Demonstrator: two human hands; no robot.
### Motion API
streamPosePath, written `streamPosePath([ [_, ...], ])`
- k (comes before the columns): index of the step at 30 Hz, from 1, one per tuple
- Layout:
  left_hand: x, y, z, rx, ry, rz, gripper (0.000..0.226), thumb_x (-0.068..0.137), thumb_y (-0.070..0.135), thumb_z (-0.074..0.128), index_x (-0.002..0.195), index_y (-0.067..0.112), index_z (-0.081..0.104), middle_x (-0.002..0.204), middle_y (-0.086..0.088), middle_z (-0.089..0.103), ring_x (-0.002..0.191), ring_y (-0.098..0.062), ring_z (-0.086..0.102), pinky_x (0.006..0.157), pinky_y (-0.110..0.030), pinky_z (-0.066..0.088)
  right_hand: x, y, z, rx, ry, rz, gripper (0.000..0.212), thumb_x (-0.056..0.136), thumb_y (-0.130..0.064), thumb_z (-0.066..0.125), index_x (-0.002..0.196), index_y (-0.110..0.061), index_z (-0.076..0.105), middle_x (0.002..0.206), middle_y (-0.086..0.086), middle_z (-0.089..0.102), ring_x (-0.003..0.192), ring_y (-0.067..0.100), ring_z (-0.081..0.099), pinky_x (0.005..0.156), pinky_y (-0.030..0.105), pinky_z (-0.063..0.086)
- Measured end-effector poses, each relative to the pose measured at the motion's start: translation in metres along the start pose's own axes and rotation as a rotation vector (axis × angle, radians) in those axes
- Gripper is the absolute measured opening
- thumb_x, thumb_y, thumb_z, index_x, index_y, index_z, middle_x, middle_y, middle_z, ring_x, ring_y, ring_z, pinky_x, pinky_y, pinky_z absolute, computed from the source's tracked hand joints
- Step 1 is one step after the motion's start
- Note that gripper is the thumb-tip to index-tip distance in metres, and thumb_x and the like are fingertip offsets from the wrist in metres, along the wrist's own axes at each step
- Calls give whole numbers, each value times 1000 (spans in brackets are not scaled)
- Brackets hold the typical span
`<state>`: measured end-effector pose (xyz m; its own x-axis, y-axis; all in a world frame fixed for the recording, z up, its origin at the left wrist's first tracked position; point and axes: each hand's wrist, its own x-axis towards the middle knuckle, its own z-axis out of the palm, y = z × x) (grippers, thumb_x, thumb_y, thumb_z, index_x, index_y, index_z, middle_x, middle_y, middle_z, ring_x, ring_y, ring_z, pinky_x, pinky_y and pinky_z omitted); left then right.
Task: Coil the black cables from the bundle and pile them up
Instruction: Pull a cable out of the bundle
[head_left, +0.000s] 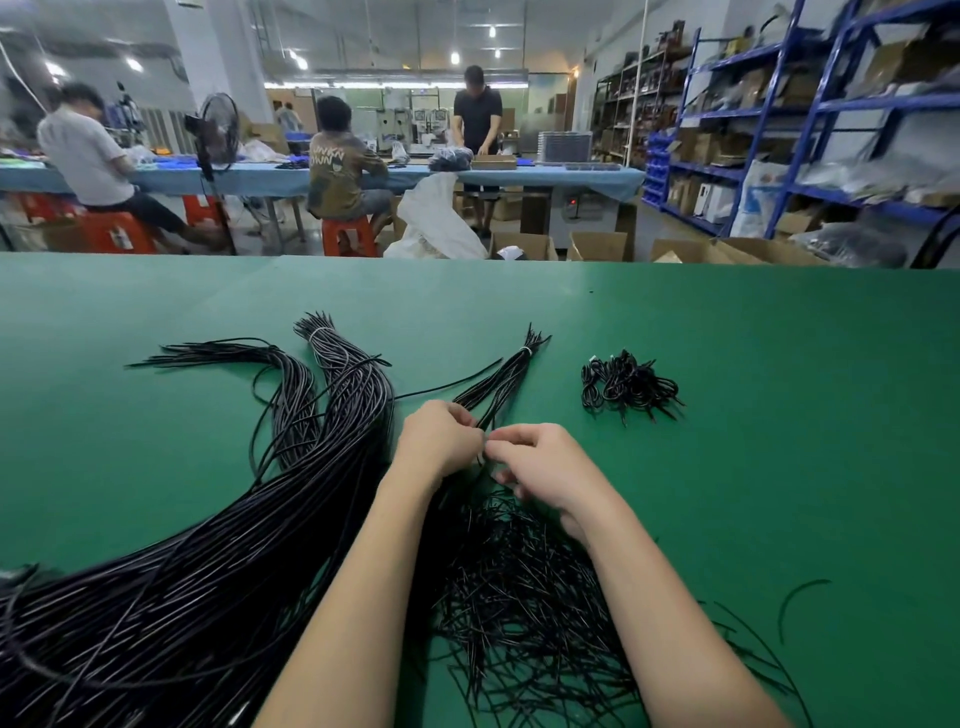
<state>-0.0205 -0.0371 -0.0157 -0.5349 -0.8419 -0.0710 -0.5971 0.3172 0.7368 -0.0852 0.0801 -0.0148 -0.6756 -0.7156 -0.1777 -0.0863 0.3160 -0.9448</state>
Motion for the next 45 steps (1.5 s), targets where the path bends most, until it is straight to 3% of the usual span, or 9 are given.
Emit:
streamPosePath([
  [4, 3, -3, 1, -304, -79, -48, 9, 85, 8, 67, 85, 17, 68, 77, -10, 71, 70, -24, 68, 75, -40, 62, 0, -5, 2, 370, -99, 123, 26, 97, -6, 62, 123, -6, 62, 90, 10, 69, 60, 9, 62, 50, 17, 52],
  [8, 6, -1, -3, -488, -134, -51, 10, 86, 5, 72, 95, 7, 69, 57, 1, 70, 55, -13, 67, 61, -27, 53, -1, -5, -4, 484, -94, 133, 25, 95, -2, 63, 120, -7, 63, 83, 5, 74, 62, 11, 65, 55, 20, 56],
  [14, 4, -4, -4, -119, 89, 51, 8, 81, 16, 71, 85, 21, 68, 84, 0, 73, 91, -21, 69, 76, -23, 47, -5, 3, 4, -732, -7, -230, 43, 98, -22, 48, 138, -34, 58, 132, 2, 57, 122, 25, 54, 101, 38, 47],
  [20, 3, -11, -5, 257, 180, 248, 30, 90, 11, 53, 111, 30, 61, 109, -5, 67, 103, -30, 61, 84, -38, 51, -11, 2, 17, -985, 53, -281, 29, 97, -41, 53, 118, -31, 71, 118, 3, 64, 118, 28, 50, 90, 36, 45],
  [24, 10, -19, 4, 452, 14, 308, 34, 96, 17, 49, 125, 24, 64, 142, 2, 53, 128, -23, 53, 104, -39, 44, -12, 1, 19, -902, 157, -240, 14, 90, -37, 63, 99, -30, 72, 109, -1, 71, 109, 26, 61, 83, 31, 49],
  [28, 14, -29, 15, 515, -90, 324, 50, 103, 28, 39, 152, 23, 32, 164, 1, 24, 151, -20, 21, 119, -45, 22, -11, 1, 24, -839, 235, -181, 14, 88, -30, 64, 100, -29, 72, 107, 0, 73, 105, 26, 66, 83, 31, 50],
  [35, 14, -39, 24, 605, -50, 288, 56, 107, 34, 23, 161, 29, 7, 169, 9, 0, 155, -14, 2, 123, -42, 6, -11, 1, 20, -696, 231, -21, 30, 82, -40, 69, 110, -28, 71, 115, -2, 72, 109, 24, 67, 81, 28, 46],
  [39, 15, -40, 27, 599, -34, 255, 56, 106, 36, 22, 160, 31, 7, 168, 11, -1, 155, -13, 0, 123, -40, 4, -10, -8, 5, -234, 162, 16, 30, 78, -40, 71, 104, -26, 76, 104, -9, 74, 96, 16, 68, 85, 31, 55],
  [45, 14, -39, 27, 600, -21, 251, 55, 106, 35, 20, 160, 30, 8, 168, 11, 1, 154, -12, 2, 123, -40, 4, -14, -30, -22, 417, -32, 34, 30, 92, -9, 68, 122, -8, 63, 90, 1, 74, 60, 7, 59, 46, 17, 43],
])
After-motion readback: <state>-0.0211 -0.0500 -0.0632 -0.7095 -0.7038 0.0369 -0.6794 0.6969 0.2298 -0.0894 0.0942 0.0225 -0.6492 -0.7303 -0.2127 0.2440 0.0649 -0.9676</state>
